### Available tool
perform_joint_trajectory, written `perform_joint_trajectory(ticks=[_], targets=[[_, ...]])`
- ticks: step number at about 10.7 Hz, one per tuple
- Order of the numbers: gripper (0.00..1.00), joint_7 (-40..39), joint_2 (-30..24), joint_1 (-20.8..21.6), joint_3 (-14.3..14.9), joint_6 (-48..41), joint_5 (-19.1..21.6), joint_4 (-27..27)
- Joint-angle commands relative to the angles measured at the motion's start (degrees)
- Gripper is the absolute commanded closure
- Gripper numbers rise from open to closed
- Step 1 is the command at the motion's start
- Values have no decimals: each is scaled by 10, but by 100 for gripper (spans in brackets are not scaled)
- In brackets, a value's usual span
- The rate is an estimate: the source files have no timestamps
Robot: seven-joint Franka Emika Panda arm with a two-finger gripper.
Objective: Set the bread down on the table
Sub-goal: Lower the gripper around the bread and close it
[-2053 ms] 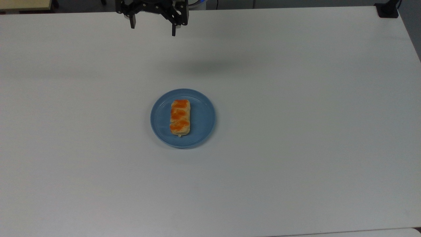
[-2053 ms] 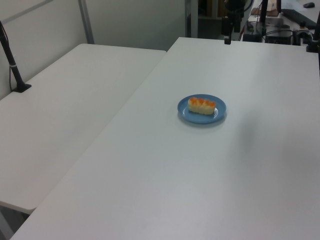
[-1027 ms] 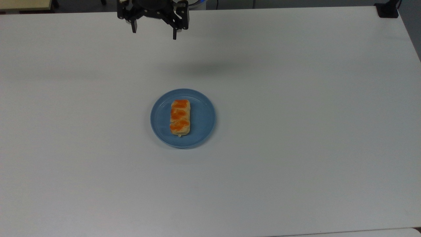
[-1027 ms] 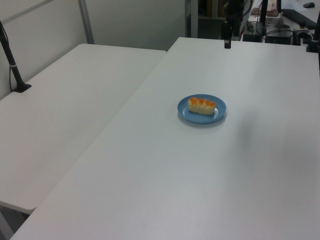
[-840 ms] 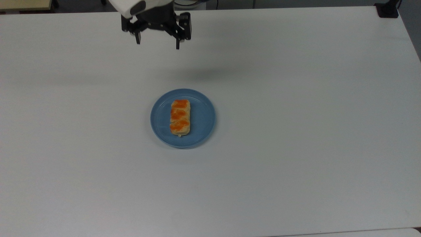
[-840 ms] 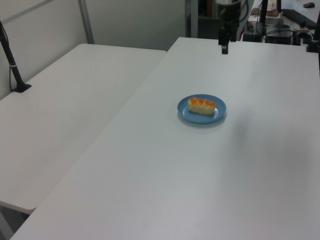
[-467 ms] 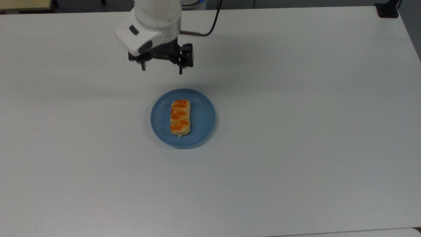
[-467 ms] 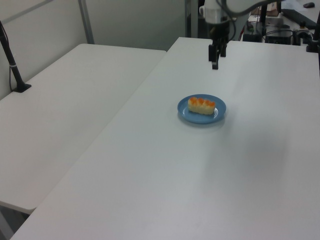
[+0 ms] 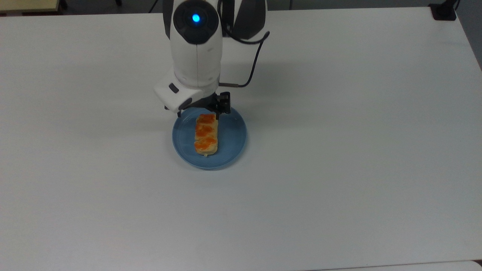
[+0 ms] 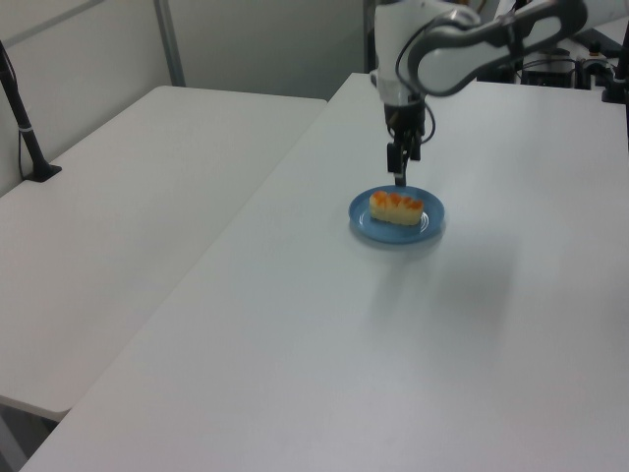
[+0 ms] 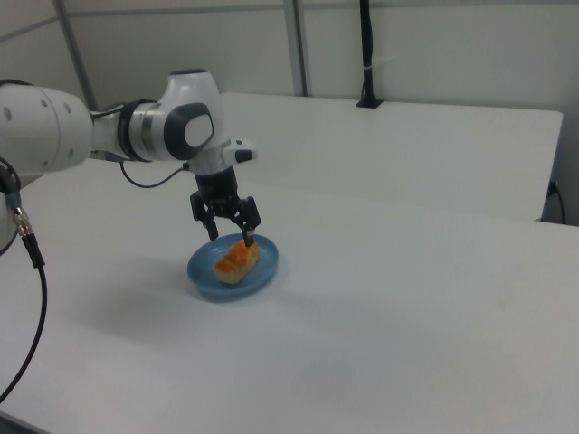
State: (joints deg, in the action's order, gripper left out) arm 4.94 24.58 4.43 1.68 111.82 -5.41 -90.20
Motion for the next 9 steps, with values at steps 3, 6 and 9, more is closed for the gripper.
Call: perform_joint_trajectory(ticks=[3, 6, 9], targets=[[0, 10, 45, 13, 3, 76, 8, -21], [25, 18, 57, 15, 3, 96, 8, -23], [71, 18, 54, 23, 3, 90, 8, -23]])
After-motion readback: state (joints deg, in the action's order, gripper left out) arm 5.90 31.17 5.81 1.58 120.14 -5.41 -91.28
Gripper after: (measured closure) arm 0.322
